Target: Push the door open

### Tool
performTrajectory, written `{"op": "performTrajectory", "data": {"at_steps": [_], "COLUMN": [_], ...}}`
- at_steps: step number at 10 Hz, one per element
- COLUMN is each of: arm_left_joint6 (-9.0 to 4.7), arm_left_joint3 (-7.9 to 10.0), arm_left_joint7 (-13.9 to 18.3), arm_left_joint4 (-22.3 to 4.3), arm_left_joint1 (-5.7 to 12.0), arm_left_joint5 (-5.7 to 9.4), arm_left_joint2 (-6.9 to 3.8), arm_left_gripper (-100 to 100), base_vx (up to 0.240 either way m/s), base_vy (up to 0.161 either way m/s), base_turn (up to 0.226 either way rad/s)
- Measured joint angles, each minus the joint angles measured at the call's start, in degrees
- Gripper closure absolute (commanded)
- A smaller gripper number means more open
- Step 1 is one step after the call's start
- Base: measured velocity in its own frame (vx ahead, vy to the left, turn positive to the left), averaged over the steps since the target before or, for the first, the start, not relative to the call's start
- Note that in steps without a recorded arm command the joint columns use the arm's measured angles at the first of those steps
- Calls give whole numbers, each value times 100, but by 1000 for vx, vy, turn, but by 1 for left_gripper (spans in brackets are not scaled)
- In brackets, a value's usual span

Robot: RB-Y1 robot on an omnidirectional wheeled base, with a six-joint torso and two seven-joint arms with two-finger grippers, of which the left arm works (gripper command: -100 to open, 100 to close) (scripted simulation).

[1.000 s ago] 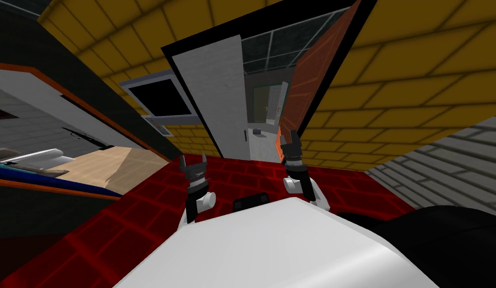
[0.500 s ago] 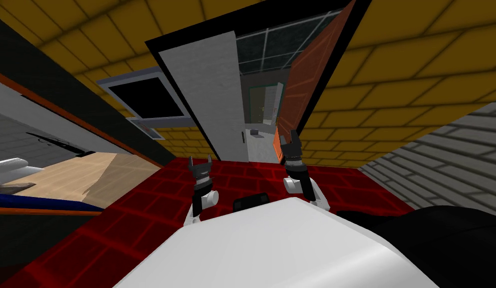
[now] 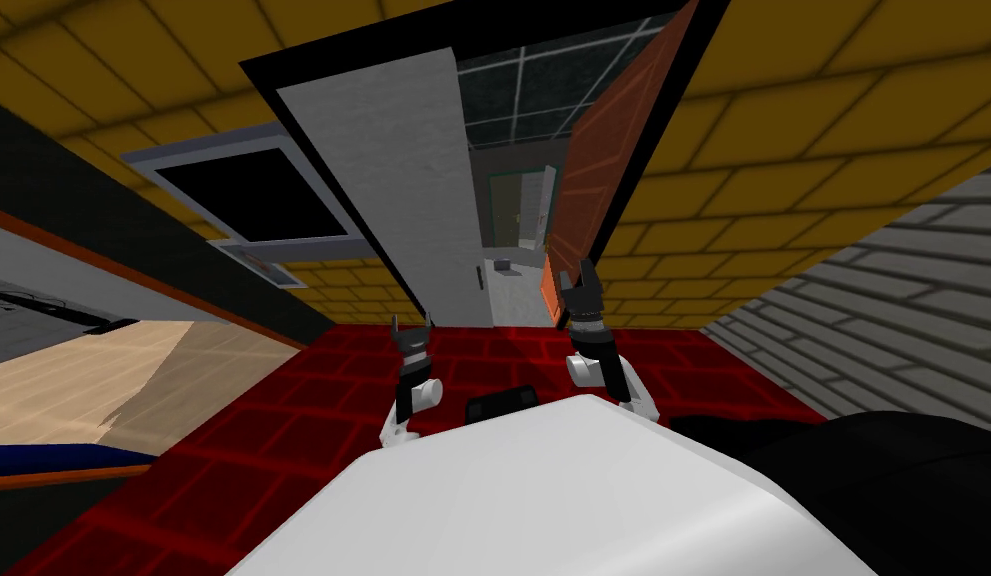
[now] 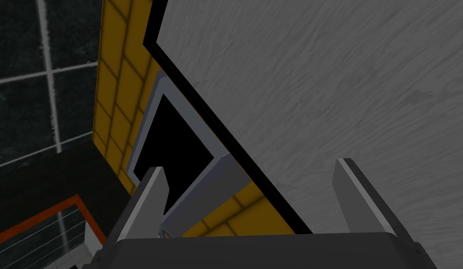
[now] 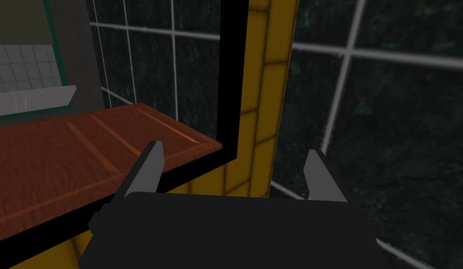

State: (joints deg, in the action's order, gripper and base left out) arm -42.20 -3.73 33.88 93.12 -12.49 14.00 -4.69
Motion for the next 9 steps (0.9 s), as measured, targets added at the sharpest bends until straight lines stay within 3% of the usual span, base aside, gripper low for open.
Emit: {"op": "performTrajectory", "data": {"at_steps": [5, 8, 9], "arm_left_joint6": [-156, -182, -188], "arm_left_joint3": [-132, -213, -252], "arm_left_joint7": [450, 760, 872], "arm_left_joint4": [-795, -1363, -1464], "arm_left_joint1": [326, 608, 626], "arm_left_joint5": [229, 408, 467], "arm_left_joint2": [-21, -3, -9], "arm_left_gripper": [-100, -100, -100], "base_vx": [78, 110, 54], "base_vy": [16, 7, 10], "base_turn": [-92, -112, -37]}}
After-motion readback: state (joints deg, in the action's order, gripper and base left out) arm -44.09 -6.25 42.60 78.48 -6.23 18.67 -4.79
